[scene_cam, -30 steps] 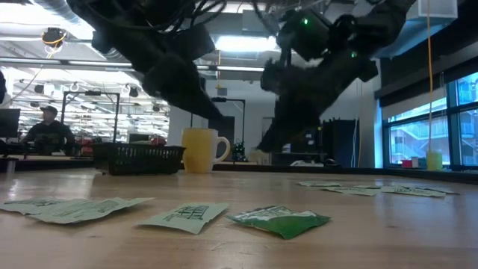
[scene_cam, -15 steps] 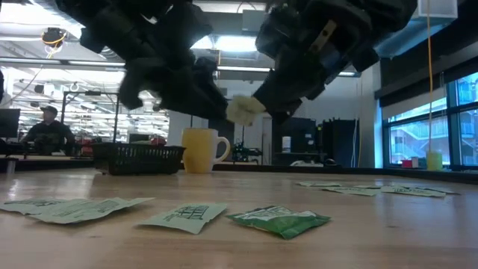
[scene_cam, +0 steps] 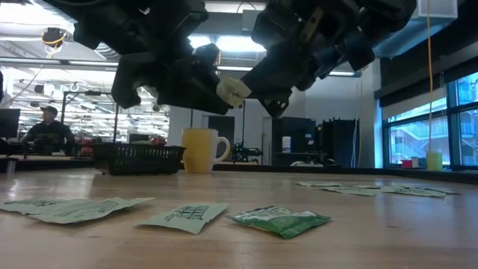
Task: Pick and place Stevia / Truvia into bins
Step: Put the green stevia packet into the black bin
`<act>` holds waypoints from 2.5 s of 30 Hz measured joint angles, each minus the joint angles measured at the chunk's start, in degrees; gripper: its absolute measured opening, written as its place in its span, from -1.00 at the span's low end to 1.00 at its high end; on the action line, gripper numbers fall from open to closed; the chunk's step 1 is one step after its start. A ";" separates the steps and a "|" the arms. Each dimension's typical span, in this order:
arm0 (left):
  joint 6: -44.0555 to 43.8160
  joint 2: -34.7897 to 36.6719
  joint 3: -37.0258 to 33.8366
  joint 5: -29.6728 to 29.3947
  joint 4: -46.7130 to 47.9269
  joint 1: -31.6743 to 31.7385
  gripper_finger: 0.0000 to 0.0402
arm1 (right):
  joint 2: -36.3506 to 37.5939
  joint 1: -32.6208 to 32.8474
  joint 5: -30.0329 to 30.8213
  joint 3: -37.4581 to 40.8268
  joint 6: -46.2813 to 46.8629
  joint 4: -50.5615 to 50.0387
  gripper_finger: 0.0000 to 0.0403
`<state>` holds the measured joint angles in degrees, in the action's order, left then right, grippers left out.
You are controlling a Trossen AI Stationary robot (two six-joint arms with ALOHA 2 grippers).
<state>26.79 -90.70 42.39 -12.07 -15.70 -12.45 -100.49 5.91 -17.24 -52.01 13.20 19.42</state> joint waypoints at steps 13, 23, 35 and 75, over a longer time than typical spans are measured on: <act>1.31 0.00 0.00 1.70 0.44 -0.66 -0.72 | 0.04 0.00 4.26 0.00 -0.27 -0.99 -0.95; 1.57 0.02 0.00 1.65 0.47 -0.63 -0.96 | 0.09 0.00 4.67 0.00 -3.04 -1.45 -0.90; -3.04 0.07 0.04 -31.11 11.53 -0.60 -0.95 | 0.74 -2.33 11.78 0.00 -1.77 -22.16 -0.46; -47.12 0.09 3.52 -37.09 55.35 10.11 -0.94 | 0.74 -2.69 22.78 0.02 -4.33 -32.20 -0.45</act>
<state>-20.33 -90.61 45.91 -49.16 39.64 -2.34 -99.74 3.22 5.54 -51.99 8.86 -12.78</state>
